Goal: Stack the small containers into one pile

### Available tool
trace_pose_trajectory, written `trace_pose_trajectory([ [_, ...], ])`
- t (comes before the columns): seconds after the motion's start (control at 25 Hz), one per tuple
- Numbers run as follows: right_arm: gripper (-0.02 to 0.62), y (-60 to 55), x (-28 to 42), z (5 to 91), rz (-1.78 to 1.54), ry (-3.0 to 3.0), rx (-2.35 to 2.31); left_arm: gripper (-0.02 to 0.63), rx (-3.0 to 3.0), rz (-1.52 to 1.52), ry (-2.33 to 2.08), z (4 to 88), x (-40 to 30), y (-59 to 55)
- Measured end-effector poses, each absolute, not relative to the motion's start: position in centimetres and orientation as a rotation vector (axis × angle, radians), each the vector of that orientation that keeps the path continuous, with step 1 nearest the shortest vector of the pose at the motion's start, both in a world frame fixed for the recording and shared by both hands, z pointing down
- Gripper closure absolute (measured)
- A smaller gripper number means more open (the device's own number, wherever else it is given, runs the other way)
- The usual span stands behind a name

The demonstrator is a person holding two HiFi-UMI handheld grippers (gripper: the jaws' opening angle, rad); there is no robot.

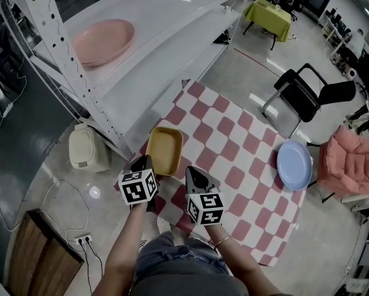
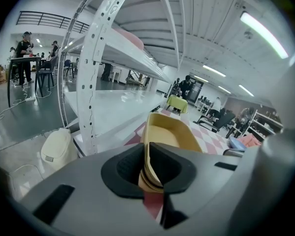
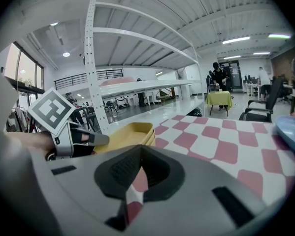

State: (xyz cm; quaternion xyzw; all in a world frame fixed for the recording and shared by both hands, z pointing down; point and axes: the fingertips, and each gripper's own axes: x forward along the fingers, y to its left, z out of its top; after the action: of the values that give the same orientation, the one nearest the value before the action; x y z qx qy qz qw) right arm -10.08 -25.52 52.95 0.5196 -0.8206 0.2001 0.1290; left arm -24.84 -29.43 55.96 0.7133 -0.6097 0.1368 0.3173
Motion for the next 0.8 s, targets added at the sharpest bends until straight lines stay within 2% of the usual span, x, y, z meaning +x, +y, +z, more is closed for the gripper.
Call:
trace_pose_trajectory([
  [0.48,0.584,-25.7,-10.9,51.7,0.549,-2.385,1.56,0.551,2.018,0.313,-1.569,53.1,-25.5,-29.3],
  [0.8,0.584,-24.9,-10.7,50.1,0.522,-2.377,1.636,0.566,2.135,0.266,-1.528,50.9,-25.4,-28.8],
])
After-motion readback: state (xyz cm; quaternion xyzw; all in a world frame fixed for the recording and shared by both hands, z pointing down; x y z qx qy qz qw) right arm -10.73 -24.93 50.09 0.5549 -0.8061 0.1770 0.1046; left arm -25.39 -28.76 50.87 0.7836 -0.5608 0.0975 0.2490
